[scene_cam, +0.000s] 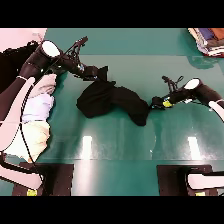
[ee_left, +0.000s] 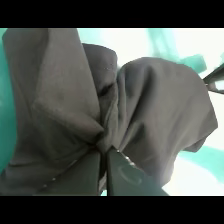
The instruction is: Fold the shirts.
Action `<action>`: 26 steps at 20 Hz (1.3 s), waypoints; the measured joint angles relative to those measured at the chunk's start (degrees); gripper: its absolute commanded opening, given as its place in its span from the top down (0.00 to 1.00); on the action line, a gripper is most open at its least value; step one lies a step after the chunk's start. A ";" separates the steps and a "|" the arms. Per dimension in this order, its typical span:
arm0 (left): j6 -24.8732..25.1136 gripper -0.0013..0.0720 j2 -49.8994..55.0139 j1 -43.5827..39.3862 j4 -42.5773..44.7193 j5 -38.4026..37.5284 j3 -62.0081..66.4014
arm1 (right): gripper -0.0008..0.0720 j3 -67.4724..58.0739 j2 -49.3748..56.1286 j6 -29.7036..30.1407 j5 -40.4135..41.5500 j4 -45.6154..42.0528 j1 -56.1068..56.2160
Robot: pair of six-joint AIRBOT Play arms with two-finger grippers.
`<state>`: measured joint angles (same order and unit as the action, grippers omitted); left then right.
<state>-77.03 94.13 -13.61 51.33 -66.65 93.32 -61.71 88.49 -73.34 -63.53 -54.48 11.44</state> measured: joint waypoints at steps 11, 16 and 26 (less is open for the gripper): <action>-1.99 0.95 -19.80 0.07 11.65 -1.07 5.53 | 0.97 -18.34 -18.32 1.36 -1.18 -2.34 -5.14; -2.43 0.95 -33.29 0.00 12.96 -1.55 11.17 | 0.97 -28.85 -30.16 1.42 -4.13 -2.10 -8.96; -5.40 0.95 -40.41 0.00 13.70 -2.10 19.54 | 0.97 -45.83 -35.15 -0.74 -12.61 -5.38 -17.38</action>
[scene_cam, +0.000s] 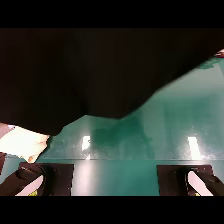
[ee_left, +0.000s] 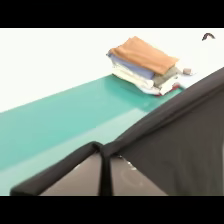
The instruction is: Fold the shirts.
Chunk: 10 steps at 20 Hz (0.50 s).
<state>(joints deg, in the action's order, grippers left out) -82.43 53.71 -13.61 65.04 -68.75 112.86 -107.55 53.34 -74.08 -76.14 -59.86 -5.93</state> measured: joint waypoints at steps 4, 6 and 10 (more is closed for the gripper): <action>-1.03 0.95 3.93 0.04 0.90 -3.48 -10.86 | 0.97 2.27 7.34 -2.27 -6.62 -1.88 4.15; -1.33 0.95 6.58 0.07 0.94 -5.95 -19.87 | 0.97 7.50 11.72 -2.91 -8.87 -3.91 8.46; -1.46 0.95 10.16 0.11 0.57 -4.81 -41.31 | 0.97 19.54 18.16 -3.28 -8.02 -6.86 16.17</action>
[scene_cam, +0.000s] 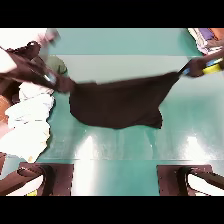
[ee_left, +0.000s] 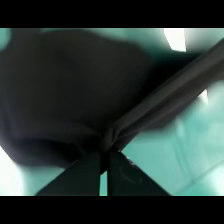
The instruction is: Fold the shirts.
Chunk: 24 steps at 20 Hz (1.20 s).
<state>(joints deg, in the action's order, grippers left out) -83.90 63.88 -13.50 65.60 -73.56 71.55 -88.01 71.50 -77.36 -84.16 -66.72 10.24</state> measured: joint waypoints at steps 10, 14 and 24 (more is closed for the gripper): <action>0.22 0.21 1.60 0.02 -1.14 13.03 -18.93 | 0.97 13.55 4.96 -0.17 7.06 -0.72 5.31; 0.17 0.22 1.64 2.08 3.17 11.76 -10.75 | 0.97 14.12 5.14 -0.17 7.37 -0.79 5.46; 1.62 0.32 16.96 10.71 -2.14 16.61 -6.29 | 0.97 14.29 5.16 -0.20 7.65 -0.76 5.51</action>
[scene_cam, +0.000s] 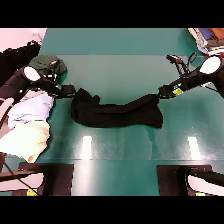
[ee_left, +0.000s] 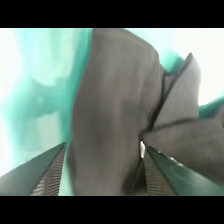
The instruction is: Fold the shirts.
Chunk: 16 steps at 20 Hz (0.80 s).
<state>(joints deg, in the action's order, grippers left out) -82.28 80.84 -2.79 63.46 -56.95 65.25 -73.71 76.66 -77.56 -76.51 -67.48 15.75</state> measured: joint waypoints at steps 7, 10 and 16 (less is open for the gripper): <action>4.20 0.95 7.19 0.68 -9.03 3.91 0.90 | 0.97 0.00 0.02 -0.02 0.07 -0.02 0.07; 4.35 0.95 7.39 0.70 -9.57 3.06 4.00 | 0.97 0.00 0.00 -0.02 0.09 -0.02 0.04; 4.24 0.95 -1.05 0.70 -5.44 -0.13 14.84 | 0.97 -2.34 -3.96 -0.02 0.70 -0.17 -1.20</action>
<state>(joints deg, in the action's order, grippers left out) -78.04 79.79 -2.09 58.02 -57.08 80.09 -76.05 72.71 -77.58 -75.81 -67.66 14.55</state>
